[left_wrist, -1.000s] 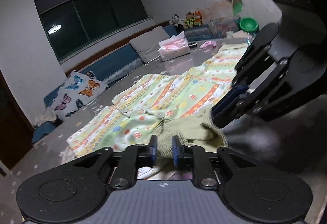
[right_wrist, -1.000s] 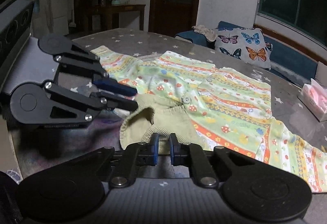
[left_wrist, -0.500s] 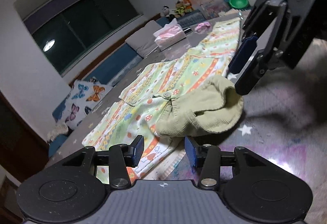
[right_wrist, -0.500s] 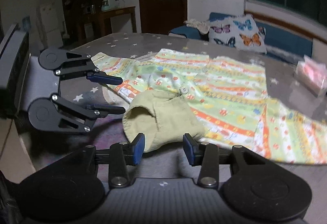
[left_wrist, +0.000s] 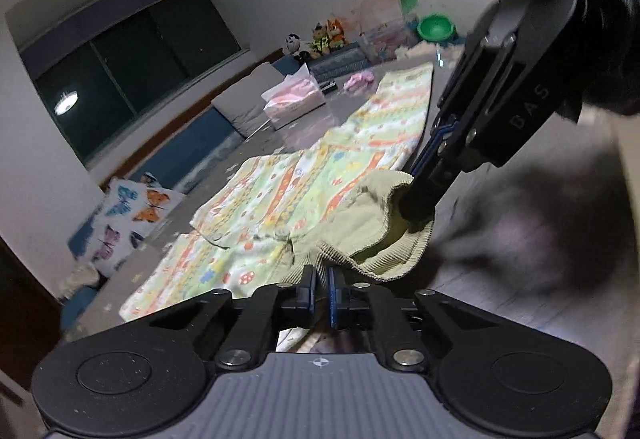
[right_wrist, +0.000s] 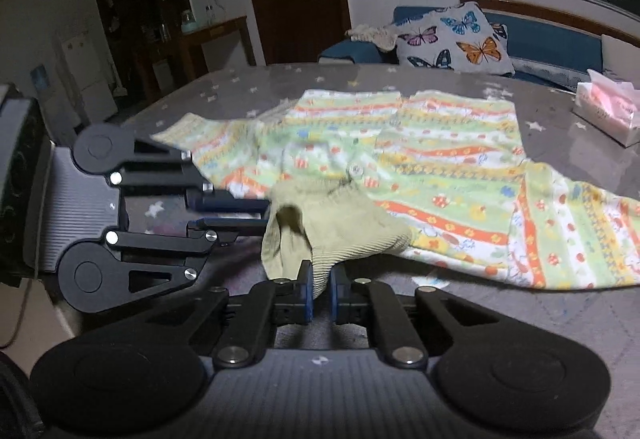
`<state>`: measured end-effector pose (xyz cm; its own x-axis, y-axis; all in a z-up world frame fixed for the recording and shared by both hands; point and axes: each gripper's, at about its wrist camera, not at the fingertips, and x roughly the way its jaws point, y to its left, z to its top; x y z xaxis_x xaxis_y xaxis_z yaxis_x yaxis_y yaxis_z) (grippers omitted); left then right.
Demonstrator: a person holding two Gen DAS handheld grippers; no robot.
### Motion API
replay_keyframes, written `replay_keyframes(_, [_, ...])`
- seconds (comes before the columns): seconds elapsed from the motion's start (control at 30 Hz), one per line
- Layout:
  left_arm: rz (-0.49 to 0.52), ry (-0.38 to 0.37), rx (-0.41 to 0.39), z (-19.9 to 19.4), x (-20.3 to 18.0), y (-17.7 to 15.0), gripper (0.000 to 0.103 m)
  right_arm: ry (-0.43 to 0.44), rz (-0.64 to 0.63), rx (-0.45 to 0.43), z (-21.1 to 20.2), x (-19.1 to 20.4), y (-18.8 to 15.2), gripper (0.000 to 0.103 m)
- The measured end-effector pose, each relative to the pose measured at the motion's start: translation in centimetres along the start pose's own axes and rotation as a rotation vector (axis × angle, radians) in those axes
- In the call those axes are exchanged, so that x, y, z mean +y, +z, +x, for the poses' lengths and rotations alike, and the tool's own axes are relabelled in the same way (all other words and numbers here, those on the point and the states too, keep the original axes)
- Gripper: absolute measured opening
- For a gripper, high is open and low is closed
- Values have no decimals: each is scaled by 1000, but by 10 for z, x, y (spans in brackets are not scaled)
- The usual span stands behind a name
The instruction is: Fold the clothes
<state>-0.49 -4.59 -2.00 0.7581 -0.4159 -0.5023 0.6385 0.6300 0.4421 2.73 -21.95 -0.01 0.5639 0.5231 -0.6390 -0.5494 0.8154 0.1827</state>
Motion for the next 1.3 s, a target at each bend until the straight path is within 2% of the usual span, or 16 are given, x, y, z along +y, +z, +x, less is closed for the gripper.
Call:
replay_keyframes(0.1, [-64,-52,-23,-18,7,8,5,31,11,-8,-18,0,4,7])
replay_keyframes(0.23, [-107,-162,-11,-33,13,11,7,42,-27,45,-29,-1,1,8])
replay_keyframes(0.33, [-113,-146,-3,-39,19,10,9,30,-48,96,-29,-2,-4,10])
replay_keyframes(0.4, [-146,-98,1,-39,31,9,10,12,-60,84,-33,-2,1,11])
replay_keyframes(0.47, [-168,-8,35,-32,44,5,12,-7,-72,63,-38,-3,8,27])
replay_keyframes(0.53, [-192,83,82,-25,56,-2,29,-28,-74,39,-38,-6,14,31])
replay_keyframes(0.57, [-221,135,108,-22,65,-8,43,-36,-70,37,-33,-8,14,33])
replay_keyframes(0.6, [-246,182,126,-20,73,-13,49,-43,-65,36,-29,-11,15,35])
replay_keyframes(0.7, [-322,354,201,-19,98,-36,52,-67,-52,30,-16,-19,17,46])
replay_keyframes(0.77, [-388,478,266,-19,121,-57,52,-82,-43,26,-7,-24,19,53])
replay_keyframes(0.83, [-480,583,334,-21,148,-79,52,-97,-34,22,1,-30,20,54])
replay_keyframes(0.97, [-646,726,417,-31,189,-120,52,-156,0,7,11,-48,21,60])
replay_keyframes(1.07, [-711,729,453,-36,205,-143,52,-229,42,-13,9,-70,20,61])
replay_keyframes(1.2, [-787,680,436,-35,216,-154,50,-327,99,-39,7,-98,18,61])
replay_keyframes(1.23, [-794,663,430,-36,217,-155,45,-352,113,-45,6,-106,18,61])
replay_keyframes(1.3, [-799,609,408,-39,213,-153,13,-401,141,-58,5,-120,17,61])
